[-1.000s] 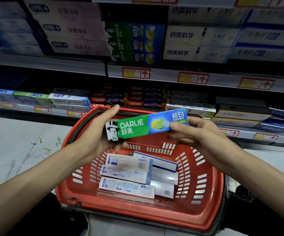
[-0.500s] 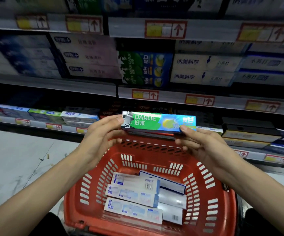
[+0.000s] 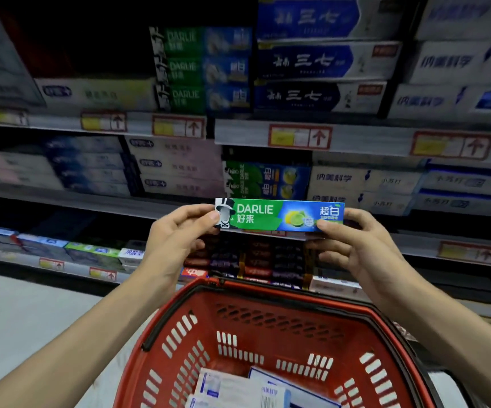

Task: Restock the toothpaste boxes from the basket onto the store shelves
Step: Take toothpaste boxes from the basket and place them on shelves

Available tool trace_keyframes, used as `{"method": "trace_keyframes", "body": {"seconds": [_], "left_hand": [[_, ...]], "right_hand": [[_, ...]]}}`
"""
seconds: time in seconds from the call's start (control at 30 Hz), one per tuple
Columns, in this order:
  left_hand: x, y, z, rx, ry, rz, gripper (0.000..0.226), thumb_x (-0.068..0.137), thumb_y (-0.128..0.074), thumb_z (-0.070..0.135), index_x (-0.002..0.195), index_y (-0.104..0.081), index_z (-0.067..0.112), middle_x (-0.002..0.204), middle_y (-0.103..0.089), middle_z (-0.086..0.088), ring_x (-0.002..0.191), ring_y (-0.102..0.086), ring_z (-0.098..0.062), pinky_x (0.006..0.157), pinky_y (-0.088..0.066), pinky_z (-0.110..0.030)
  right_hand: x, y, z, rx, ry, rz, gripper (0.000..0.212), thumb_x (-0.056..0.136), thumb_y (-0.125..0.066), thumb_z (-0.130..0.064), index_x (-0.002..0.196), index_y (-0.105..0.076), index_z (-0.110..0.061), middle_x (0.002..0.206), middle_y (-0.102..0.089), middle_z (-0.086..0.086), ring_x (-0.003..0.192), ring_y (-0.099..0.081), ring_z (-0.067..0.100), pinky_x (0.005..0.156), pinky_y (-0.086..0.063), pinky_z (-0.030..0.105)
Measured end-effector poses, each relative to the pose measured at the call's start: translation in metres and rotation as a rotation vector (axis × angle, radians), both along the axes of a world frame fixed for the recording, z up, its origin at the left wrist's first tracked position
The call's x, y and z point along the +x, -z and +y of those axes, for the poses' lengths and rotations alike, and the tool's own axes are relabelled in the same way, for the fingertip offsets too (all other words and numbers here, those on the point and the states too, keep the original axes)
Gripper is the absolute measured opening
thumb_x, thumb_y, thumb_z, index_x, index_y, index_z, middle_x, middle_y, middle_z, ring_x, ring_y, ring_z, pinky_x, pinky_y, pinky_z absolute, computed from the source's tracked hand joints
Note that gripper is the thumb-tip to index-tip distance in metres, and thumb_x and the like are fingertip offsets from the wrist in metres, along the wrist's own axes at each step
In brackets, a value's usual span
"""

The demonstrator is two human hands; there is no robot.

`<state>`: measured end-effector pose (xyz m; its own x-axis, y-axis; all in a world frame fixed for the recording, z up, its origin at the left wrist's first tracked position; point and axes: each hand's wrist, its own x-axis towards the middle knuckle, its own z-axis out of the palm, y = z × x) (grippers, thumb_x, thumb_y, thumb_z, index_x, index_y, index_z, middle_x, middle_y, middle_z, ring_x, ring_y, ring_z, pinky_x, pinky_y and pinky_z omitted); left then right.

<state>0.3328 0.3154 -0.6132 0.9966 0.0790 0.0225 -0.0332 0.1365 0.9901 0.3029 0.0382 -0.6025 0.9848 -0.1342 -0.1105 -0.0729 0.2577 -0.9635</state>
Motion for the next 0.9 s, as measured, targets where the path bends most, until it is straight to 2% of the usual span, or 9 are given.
{"method": "trace_keyframes", "body": {"seconds": [0.1, 0.17, 0.23, 0.37, 0.43, 0.53, 0.67, 0.83, 0.9], "left_hand": [[0.02, -0.005, -0.003, 0.042, -0.038, -0.052, 0.016, 0.081, -0.086, 0.025, 0.096, -0.081, 0.025, 0.09, -0.08, 0.002, 0.089, -0.071, -0.009, 0.078, -0.048, -0.033], [0.035, -0.008, -0.006, 0.06, -0.074, -0.09, 0.014, 0.089, -0.079, 0.018, 0.102, -0.077, 0.022, 0.09, -0.08, 0.003, 0.088, -0.072, -0.005, 0.077, -0.05, -0.031], [0.051, -0.011, -0.008, 0.094, -0.108, -0.135, 0.014, 0.091, -0.077, 0.016, 0.104, -0.076, 0.022, 0.093, -0.081, 0.005, 0.091, -0.073, -0.006, 0.077, -0.053, -0.03], [0.077, -0.014, -0.012, 0.153, -0.143, -0.23, 0.016, 0.094, -0.076, 0.014, 0.108, -0.076, 0.021, 0.098, -0.08, 0.011, 0.095, -0.073, -0.003, 0.075, -0.057, -0.022], [0.09, -0.014, -0.016, 0.152, -0.176, -0.266, 0.016, 0.095, -0.075, 0.014, 0.109, -0.077, 0.021, 0.099, -0.08, 0.01, 0.096, -0.073, -0.004, 0.076, -0.059, -0.021], [0.108, -0.013, -0.02, 0.141, -0.241, -0.294, 0.02, 0.095, -0.073, 0.01, 0.103, -0.077, 0.028, 0.098, -0.08, 0.009, 0.094, -0.073, -0.005, 0.077, -0.057, -0.021], [0.118, -0.005, -0.018, 0.14, -0.261, -0.312, 0.023, 0.093, -0.073, 0.004, 0.106, -0.079, 0.022, 0.098, -0.08, 0.009, 0.096, -0.074, -0.004, 0.081, -0.056, -0.018], [0.121, 0.006, -0.016, 0.144, -0.295, -0.314, 0.021, 0.093, -0.075, 0.008, 0.107, -0.079, 0.022, 0.095, -0.08, 0.012, 0.095, -0.074, -0.004, 0.083, -0.055, -0.016], [0.126, 0.003, -0.016, 0.155, -0.298, -0.32, 0.019, 0.093, -0.076, 0.01, 0.108, -0.079, 0.022, 0.095, -0.08, 0.011, 0.095, -0.074, -0.004, 0.083, -0.055, -0.016]], "right_hand": [[0.016, -0.007, 0.003, -0.068, 0.045, -0.086, 0.037, 0.09, -0.076, -0.01, 0.118, -0.056, -0.021, 0.112, -0.078, 0.011, 0.097, -0.077, 0.028, 0.073, -0.058, 0.038], [0.025, -0.011, 0.006, -0.163, 0.102, -0.159, 0.036, 0.089, -0.08, -0.015, 0.117, -0.06, -0.025, 0.111, -0.078, 0.002, 0.097, -0.076, 0.021, 0.069, -0.059, 0.032], [0.035, -0.011, 0.008, -0.264, 0.178, -0.228, 0.035, 0.086, -0.084, -0.019, 0.115, -0.066, -0.028, 0.108, -0.078, -0.004, 0.088, -0.072, 0.016, 0.062, -0.055, 0.022], [0.064, -0.002, 0.012, -0.314, 0.306, -0.312, 0.041, 0.086, -0.085, -0.026, 0.124, -0.071, -0.03, 0.108, -0.075, 0.002, 0.089, -0.066, 0.017, 0.073, -0.054, 0.028], [0.078, -0.001, 0.016, -0.3, 0.34, -0.341, 0.045, 0.087, -0.083, -0.023, 0.13, -0.071, -0.027, 0.107, -0.075, -0.001, 0.088, -0.064, 0.008, 0.074, -0.054, 0.023], [0.095, 0.004, 0.021, -0.326, 0.389, -0.385, 0.047, 0.089, -0.081, -0.015, 0.134, -0.07, -0.025, 0.103, -0.077, -0.007, 0.085, -0.066, 0.003, 0.078, -0.057, 0.018], [0.108, 0.014, 0.021, -0.397, 0.426, -0.397, 0.047, 0.09, -0.079, -0.014, 0.134, -0.07, -0.029, 0.109, -0.072, 0.006, 0.085, -0.06, 0.005, 0.074, -0.052, 0.014], [0.112, 0.026, 0.028, -0.458, 0.46, -0.405, 0.05, 0.091, -0.08, -0.024, 0.139, -0.066, -0.025, 0.112, -0.069, 0.004, 0.091, -0.062, 0.009, 0.089, -0.056, 0.026], [0.119, 0.027, 0.029, -0.463, 0.453, -0.383, 0.05, 0.09, -0.08, -0.033, 0.137, -0.067, -0.021, 0.115, -0.07, 0.006, 0.101, -0.067, 0.018, 0.094, -0.059, 0.035]]}}
